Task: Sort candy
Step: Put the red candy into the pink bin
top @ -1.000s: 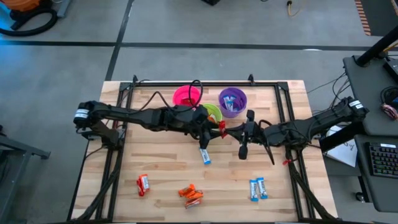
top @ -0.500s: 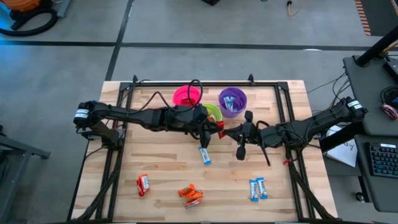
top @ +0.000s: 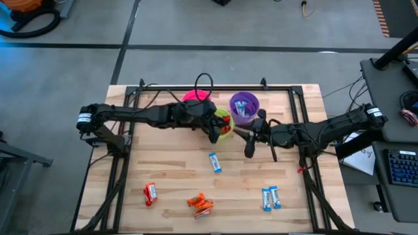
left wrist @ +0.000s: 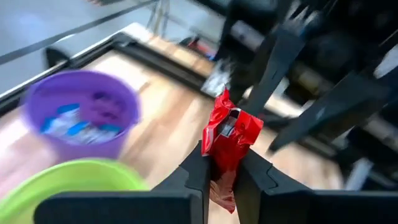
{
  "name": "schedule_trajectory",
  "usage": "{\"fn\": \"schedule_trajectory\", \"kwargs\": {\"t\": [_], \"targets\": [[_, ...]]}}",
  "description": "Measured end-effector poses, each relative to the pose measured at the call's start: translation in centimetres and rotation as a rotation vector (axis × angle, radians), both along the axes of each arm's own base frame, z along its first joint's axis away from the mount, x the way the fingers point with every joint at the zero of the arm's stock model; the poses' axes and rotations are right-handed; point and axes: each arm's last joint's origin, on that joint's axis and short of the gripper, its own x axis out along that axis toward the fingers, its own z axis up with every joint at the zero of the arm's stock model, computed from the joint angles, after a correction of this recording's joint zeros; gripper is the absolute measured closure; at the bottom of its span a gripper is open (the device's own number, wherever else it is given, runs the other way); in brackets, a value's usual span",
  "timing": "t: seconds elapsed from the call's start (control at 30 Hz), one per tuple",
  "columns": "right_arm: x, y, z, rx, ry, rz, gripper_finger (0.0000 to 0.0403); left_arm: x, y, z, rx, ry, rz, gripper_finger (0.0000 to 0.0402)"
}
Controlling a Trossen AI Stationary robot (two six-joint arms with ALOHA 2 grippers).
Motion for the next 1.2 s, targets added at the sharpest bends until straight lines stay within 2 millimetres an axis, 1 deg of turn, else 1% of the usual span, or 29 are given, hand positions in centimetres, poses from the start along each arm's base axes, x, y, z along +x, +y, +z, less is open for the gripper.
{"fn": "schedule_trajectory", "kwargs": {"t": [0.13, 0.27, 0.4, 0.5, 0.6, 0.67, 0.83, 1.1, 1.2], "targets": [[-0.1, -1.9, 0.2, 0.018, 0.023, -0.079, 0.0275, -1.5, 2.9, -0.7, 0.025, 0.162, 0.061, 0.0377], [-0.1, -3.4, 0.8, 0.006, 0.072, -0.142, 0.0258, -3.4, 7.0, -1.2, 0.048, 0.334, 0.144, 0.0378], [-0.2, -4.7, 1.8, -0.020, 0.090, -0.186, 0.0252, -5.5, 11.3, -1.3, 0.084, 0.425, 0.203, 0.0378], [-0.3, -5.7, 2.3, -0.030, 0.096, -0.222, 0.0255, -6.9, 14.3, -2.6, 0.072, 0.480, 0.243, 0.0378], [-0.3, -6.5, 2.7, -0.029, 0.087, -0.254, 0.0261, -7.7, 16.3, -4.3, 0.027, 0.522, 0.251, 0.0378], [-0.4, -6.9, 2.9, -0.028, 0.083, -0.270, 0.0265, -7.7, 16.8, -4.9, 0.012, 0.529, 0.232, 0.0378], [-0.5, -7.5, 2.9, -0.017, 0.078, -0.297, 0.0268, -7.4, 17.0, -5.6, 0.028, 0.553, 0.193, 0.0375], [-0.5, -7.7, 2.8, -0.012, 0.079, -0.311, 0.0258, -7.4, 17.0, -5.7, 0.028, 0.554, 0.199, 0.0372], [-0.5, -7.7, 2.8, -0.010, 0.077, -0.311, 0.0257, -7.4, 17.0, -5.7, 0.025, 0.555, 0.196, 0.0363]]}}
